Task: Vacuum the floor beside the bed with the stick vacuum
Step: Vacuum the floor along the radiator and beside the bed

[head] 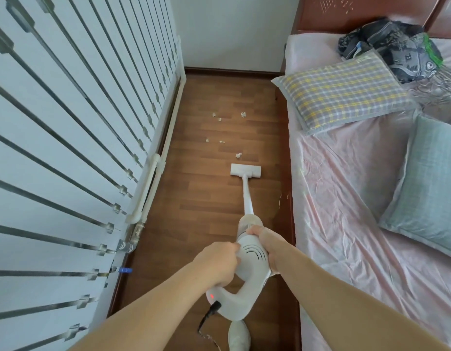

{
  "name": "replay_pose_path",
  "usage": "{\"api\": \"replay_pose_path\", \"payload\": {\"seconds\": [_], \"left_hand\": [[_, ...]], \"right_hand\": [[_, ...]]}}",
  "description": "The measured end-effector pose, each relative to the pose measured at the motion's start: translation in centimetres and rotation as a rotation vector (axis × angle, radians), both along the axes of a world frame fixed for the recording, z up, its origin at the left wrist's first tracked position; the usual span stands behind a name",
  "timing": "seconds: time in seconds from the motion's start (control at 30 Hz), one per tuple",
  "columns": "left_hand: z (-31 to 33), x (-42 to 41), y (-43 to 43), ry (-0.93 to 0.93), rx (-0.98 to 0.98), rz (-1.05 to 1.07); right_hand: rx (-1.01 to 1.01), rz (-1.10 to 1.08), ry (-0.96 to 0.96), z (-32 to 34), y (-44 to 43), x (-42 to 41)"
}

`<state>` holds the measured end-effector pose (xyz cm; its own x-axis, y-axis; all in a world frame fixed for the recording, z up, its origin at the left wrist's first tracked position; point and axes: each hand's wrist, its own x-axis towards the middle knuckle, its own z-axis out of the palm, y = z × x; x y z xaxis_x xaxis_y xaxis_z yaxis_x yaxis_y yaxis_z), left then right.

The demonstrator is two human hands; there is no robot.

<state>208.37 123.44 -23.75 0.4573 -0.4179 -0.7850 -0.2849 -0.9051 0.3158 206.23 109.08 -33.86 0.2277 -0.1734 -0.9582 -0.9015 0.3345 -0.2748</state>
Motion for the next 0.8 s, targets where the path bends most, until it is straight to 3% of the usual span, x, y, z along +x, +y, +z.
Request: {"api": "replay_pose_path", "payload": {"seconds": [0.43,0.8], "left_hand": [[-0.5,2.1,-3.3,-0.059,0.026,-0.103],[0.1,3.0,2.2,-0.115,0.019,0.102]], "right_hand": [[-0.011,-0.017,0.046,-0.4,-3.5,2.0],[0.01,0.039,-0.069,-0.4,2.1,5.3]]}}
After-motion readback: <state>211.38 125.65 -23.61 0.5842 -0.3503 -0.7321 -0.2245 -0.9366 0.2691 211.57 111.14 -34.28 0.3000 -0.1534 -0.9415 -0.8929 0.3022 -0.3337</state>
